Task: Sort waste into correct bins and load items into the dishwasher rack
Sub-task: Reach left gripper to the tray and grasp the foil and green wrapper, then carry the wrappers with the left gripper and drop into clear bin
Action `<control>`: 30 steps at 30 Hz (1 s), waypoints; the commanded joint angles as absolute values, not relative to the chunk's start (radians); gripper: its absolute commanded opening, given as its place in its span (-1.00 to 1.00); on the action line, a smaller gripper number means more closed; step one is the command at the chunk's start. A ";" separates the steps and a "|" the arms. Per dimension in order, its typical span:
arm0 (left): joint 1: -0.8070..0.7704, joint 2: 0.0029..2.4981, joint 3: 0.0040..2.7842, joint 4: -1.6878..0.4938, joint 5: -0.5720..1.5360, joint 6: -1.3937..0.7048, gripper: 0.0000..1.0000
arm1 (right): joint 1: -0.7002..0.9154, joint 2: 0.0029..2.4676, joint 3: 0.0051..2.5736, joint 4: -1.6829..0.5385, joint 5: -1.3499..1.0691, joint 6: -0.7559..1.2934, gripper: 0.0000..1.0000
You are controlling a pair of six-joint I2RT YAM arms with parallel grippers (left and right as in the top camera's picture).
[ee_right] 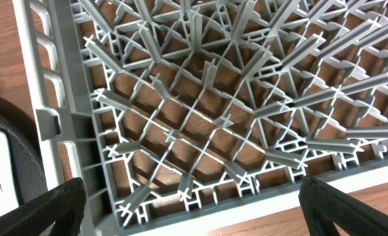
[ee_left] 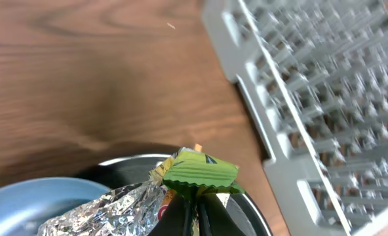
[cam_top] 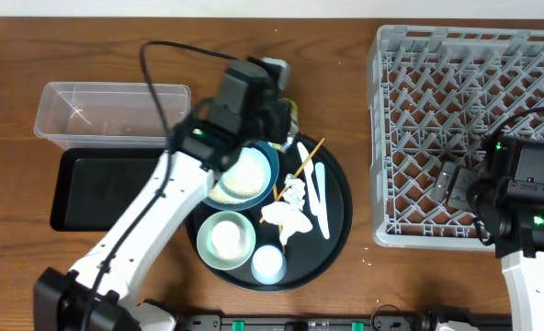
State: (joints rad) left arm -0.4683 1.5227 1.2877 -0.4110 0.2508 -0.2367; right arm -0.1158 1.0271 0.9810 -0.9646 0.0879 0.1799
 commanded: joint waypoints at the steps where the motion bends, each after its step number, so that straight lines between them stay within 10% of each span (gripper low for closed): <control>1: -0.410 1.502 1.304 -0.413 0.241 -0.253 -0.87 | -0.125 1.025 1.000 -0.965 0.101 0.198 0.99; 25: 0.078 1.671 1.296 -0.420 -0.060 -0.253 -0.85 | -0.125 1.025 1.000 -0.967 0.101 0.198 0.98; 28: 0.077 1.679 1.296 -0.417 -0.060 -0.253 -0.70 | -0.125 1.025 1.000 -0.968 0.101 0.198 0.98; 30: 0.077 1.671 1.298 -0.413 -0.052 -0.252 -0.14 | -0.125 1.025 1.000 -0.968 0.101 0.198 0.99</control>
